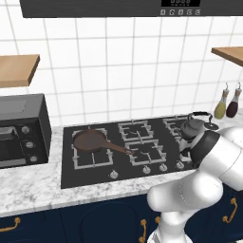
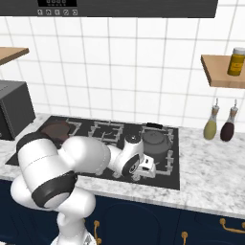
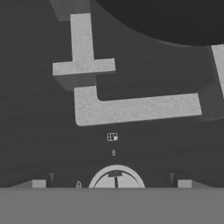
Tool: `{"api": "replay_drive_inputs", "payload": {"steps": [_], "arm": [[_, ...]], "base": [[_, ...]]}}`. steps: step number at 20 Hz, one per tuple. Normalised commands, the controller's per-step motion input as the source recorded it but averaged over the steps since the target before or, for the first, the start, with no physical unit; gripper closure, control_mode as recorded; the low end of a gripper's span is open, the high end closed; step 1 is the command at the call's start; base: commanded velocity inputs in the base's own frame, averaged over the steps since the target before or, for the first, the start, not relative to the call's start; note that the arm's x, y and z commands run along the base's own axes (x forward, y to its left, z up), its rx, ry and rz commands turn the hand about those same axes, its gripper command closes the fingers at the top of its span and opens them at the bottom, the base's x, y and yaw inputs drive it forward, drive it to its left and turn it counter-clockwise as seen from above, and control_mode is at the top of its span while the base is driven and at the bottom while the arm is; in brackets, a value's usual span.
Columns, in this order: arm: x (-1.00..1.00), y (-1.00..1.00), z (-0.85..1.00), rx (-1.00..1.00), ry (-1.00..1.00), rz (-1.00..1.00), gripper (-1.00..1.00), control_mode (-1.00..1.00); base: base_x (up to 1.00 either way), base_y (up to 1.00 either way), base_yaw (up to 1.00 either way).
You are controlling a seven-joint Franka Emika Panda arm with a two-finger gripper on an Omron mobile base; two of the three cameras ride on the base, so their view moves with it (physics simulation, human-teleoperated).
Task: Pick the kettle from the counter and place it on a stove burner. Then turn the burner on.
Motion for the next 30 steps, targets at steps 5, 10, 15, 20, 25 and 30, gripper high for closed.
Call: {"api": "replay_drive_inputs", "payload": {"steps": [5, 10, 15, 20, 25, 30], "arm": [[-0.18, -0.02, -0.07, 0.00, 0.00, 0.00, -1.00, -1.00], [-0.05, 0.00, -0.01, 0.00, 0.00, 0.00, -1.00, -1.00], [0.03, 0.00, 0.00, 0.00, 0.00, 0.00, 1.00, -1.00], [0.17, 0.00, 0.00, 0.00, 0.00, 0.00, 1.00, -1.00], [-0.01, 0.00, 0.00, 0.00, 0.00, 0.24, 1.00, -1.00], [-0.04, 0.01, 0.00, -0.01, 0.00, 0.43, 1.00, -1.00]], "base": [[0.00, 0.00, 0.00], [0.00, 0.00, 0.00], [0.00, 0.00, 0.00], [0.00, 0.00, 0.00], [0.00, 0.00, 0.00], [0.00, 0.00, 0.00]]}}
